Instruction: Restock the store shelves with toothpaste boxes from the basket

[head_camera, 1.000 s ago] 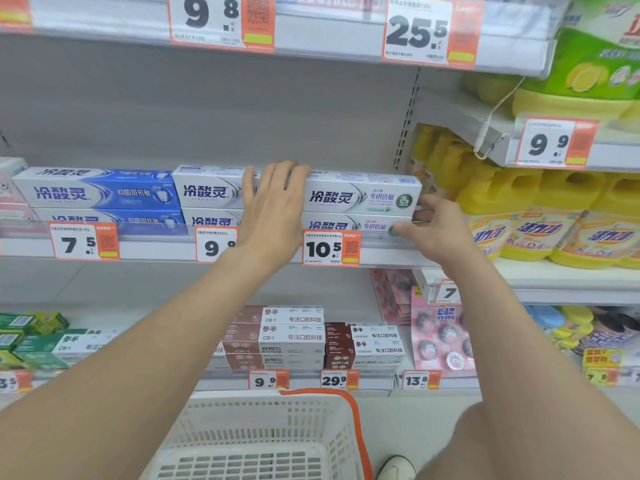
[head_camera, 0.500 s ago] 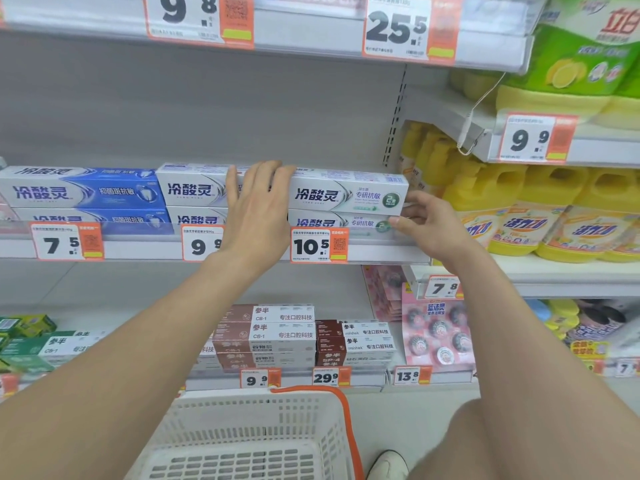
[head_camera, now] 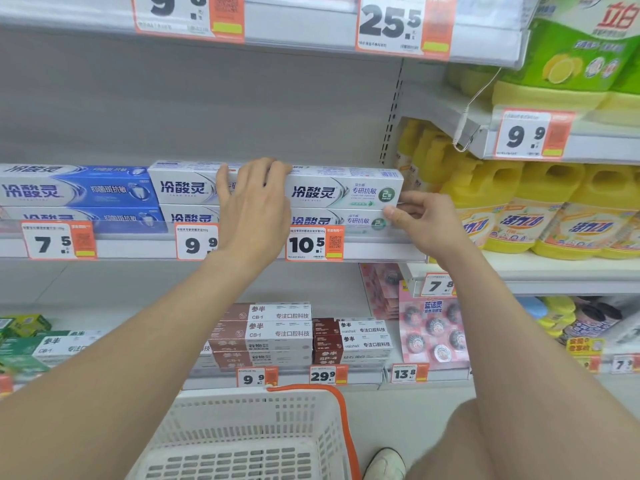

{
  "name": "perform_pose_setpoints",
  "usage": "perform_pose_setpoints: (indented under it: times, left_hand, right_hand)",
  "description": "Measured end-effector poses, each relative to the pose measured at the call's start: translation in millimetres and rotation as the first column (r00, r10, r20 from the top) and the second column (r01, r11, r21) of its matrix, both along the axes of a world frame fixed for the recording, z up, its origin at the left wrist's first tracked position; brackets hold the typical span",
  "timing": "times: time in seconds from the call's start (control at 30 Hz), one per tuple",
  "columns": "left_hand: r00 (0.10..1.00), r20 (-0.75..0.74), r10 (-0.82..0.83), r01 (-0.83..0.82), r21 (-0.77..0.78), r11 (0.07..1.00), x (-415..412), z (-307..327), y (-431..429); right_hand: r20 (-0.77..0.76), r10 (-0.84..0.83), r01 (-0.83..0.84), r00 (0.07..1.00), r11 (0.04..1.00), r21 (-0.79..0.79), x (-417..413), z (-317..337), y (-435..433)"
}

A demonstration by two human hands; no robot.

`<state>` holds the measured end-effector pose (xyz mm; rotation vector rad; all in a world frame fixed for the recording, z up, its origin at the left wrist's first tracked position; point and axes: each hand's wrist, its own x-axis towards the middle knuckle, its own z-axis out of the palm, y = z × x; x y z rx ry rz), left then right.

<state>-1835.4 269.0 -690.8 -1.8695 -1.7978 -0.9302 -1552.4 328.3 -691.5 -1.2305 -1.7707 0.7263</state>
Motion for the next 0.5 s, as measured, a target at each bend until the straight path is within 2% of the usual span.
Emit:
perform_pose_setpoints:
  times: [0.27, 0.5]
  left_hand:
    - [0.999, -0.029, 0.027, -0.026, 0.014, 1.0, -2.1, -0.9, 1.7]
    - [0.999, -0.036, 0.012, -0.011, 0.021, 1.0, -3.8, -2.6, -1.6]
  right_hand:
    - [0.1, -0.023, 0.016, 0.995, 0.998, 0.068, -1.5, -2.1, 3.3]
    - [0.176, -0.07, 0.06, 0.982, 0.996, 0.061, -2.2, -1.9, 1.2]
